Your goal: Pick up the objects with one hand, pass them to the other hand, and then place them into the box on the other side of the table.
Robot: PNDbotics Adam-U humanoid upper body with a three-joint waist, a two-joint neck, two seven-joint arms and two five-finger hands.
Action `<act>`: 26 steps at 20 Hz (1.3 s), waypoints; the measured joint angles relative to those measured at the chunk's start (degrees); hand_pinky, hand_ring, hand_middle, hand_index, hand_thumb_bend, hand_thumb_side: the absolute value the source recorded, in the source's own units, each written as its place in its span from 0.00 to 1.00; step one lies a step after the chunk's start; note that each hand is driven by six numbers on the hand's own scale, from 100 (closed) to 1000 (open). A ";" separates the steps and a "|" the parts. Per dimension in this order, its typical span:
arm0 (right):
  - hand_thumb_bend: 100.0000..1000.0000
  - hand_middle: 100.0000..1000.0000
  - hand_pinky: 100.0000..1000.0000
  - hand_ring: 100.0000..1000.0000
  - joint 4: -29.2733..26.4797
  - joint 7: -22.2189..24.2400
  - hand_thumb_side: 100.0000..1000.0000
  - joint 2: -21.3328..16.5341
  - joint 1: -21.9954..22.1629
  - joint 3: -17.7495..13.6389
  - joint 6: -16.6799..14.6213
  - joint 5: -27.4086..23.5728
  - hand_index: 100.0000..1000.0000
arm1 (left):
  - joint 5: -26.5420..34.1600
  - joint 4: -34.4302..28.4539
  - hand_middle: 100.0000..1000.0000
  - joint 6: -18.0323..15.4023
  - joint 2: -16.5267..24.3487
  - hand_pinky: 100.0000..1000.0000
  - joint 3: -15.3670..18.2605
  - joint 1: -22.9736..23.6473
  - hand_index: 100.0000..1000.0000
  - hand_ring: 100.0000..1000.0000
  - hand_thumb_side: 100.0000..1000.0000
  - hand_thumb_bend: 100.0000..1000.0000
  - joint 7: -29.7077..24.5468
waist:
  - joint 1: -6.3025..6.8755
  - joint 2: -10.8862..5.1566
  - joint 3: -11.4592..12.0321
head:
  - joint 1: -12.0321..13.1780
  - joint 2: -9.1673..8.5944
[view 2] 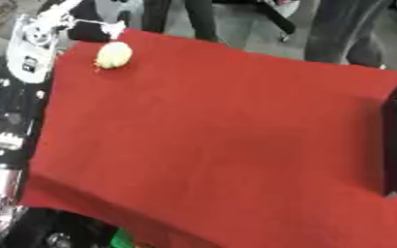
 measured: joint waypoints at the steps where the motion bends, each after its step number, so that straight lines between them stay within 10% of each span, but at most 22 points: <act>1: 0.00 0.77 0.77 0.88 0.00 -0.34 0.00 0.78 -0.06 0.83 -0.89 -0.22 0.95 | -5.62 3.80 0.81 -0.67 0.70 0.85 -0.52 -1.72 0.94 0.78 0.21 0.30 2.36 | -0.01 0.00 -0.34 | 0.44 0.00; 6: 0.00 0.76 0.76 0.89 0.00 -1.79 0.00 3.44 -0.28 3.91 -2.53 -1.75 0.94 | -31.76 20.50 0.84 0.72 2.35 0.88 -2.11 -8.75 0.96 0.80 0.31 0.56 15.34 | -0.71 0.60 -2.09 | 1.37 -0.01; 12: 0.00 0.75 0.75 0.89 0.00 -3.47 0.00 5.07 -0.38 6.60 -1.91 -3.03 0.94 | -48.45 31.56 0.83 9.57 3.35 0.87 -0.61 -12.25 0.96 0.80 0.27 0.56 28.18 | -1.35 2.77 -4.27 | 1.70 -0.01; 19: 0.00 0.74 0.74 0.90 0.00 -5.93 0.00 6.01 0.18 8.38 -0.27 -3.61 0.94 | -50.35 37.49 0.77 18.50 7.63 0.84 1.48 -12.96 0.90 0.75 0.20 0.35 33.77 | -1.55 5.37 -5.65 | 1.72 -0.01; 26: 0.00 0.73 0.73 0.90 0.00 -8.86 0.00 7.46 1.16 9.61 1.45 -4.04 0.93 | -41.33 40.92 0.74 20.72 10.83 0.83 1.86 -12.94 0.87 0.74 0.18 0.20 34.91 | -2.41 7.72 -6.13 | 1.98 -0.01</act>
